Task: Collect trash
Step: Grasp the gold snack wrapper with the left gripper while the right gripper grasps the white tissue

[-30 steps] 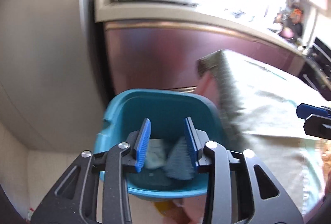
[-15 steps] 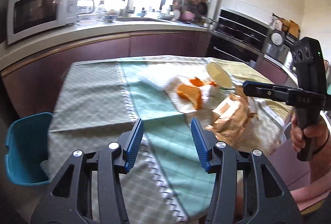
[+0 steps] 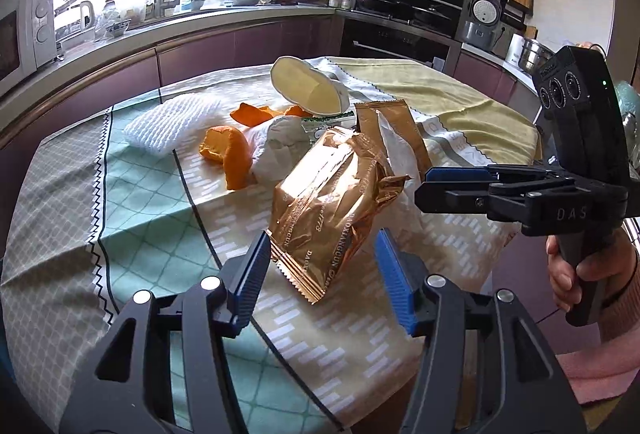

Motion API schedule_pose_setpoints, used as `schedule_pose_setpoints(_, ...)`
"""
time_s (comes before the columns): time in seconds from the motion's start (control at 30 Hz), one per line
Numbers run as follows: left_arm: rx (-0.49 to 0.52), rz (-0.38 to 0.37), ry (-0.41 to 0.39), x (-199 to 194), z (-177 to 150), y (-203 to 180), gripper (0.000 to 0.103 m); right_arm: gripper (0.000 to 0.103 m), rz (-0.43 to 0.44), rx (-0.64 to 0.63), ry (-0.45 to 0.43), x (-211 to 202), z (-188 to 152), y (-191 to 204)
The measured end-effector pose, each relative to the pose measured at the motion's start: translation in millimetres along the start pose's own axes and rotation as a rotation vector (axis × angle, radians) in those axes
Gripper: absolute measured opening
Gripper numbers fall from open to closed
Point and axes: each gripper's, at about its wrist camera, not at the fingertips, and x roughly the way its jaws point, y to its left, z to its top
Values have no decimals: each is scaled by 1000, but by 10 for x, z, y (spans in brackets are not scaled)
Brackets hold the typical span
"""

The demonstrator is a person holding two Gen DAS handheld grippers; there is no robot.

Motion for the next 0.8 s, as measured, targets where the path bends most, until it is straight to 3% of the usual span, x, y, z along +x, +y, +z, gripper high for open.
schedule_pose_setpoints(0.2,-32,25,40,199,40,26,46,53,18,22,2,100,-13,-14)
schedule_pose_setpoints(0.33,-68,7,66,288,45,97,25,48,27,49,8,146,-31,-52)
schedule_pose_setpoints(0.47,-104,-15,64,297,28,178,5,30,37,70,14,166,-31,-89)
schedule_pose_setpoints(0.57,-123,-18,52,247,25,235,1,23,41,70,10,148,-31,-86)
schedule_pose_setpoints(0.8,-119,-14,-5,56,34,223,4,21,42,64,-14,37,-2,-72)
